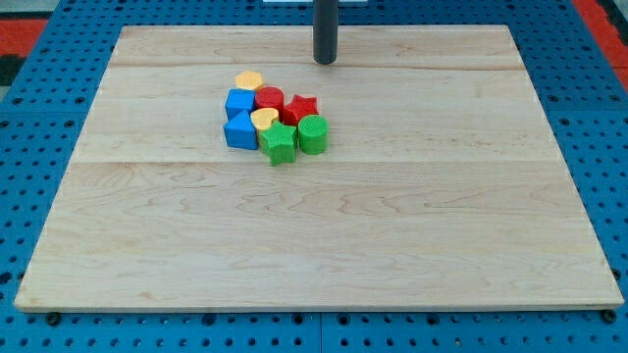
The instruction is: Move your arm towards top right
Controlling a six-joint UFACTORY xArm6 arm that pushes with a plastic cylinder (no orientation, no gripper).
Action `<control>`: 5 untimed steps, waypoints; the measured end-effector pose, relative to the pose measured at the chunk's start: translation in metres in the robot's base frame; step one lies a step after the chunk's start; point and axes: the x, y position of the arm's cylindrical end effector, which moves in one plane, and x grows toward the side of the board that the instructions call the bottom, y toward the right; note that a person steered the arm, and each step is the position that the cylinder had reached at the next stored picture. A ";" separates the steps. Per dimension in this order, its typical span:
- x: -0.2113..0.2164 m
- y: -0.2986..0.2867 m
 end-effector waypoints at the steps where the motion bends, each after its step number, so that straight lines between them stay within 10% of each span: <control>1: 0.000 0.001; 5: 0.000 0.047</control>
